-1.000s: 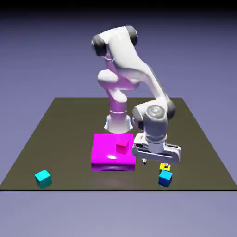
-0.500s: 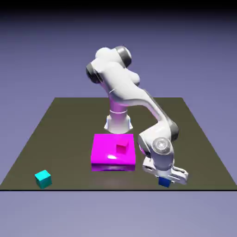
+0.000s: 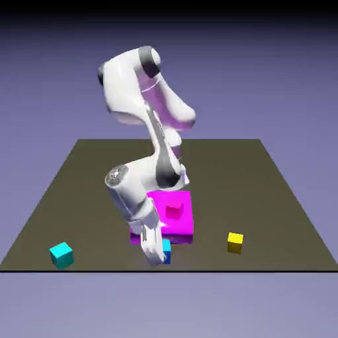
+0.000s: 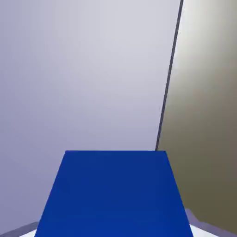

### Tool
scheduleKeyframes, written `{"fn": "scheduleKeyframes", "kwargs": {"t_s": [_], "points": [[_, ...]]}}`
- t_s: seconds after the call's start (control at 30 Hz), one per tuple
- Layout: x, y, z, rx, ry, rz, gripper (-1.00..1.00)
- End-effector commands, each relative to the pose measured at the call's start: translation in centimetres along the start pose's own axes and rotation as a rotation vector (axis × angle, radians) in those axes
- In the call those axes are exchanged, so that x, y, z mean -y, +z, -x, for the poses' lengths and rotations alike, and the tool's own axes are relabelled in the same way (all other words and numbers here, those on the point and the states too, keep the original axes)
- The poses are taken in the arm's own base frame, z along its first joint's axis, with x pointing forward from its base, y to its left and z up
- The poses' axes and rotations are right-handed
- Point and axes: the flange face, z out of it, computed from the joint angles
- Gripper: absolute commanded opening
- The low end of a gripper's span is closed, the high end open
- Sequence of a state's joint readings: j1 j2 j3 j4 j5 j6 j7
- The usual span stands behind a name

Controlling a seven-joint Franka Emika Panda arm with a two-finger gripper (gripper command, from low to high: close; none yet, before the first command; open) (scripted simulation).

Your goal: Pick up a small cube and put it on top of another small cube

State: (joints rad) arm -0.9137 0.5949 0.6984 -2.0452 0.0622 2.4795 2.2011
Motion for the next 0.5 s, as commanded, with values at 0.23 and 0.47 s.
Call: {"fn": "scheduleKeyframes", "kwargs": {"t_s": [0.23,0.47], "points": [[8.9,-9.3,-15.1,0.227,0.687,-0.205,-1.00],[12.3,-8.7,-21.4,0.322,0.939,-0.278,-1.00]]}}
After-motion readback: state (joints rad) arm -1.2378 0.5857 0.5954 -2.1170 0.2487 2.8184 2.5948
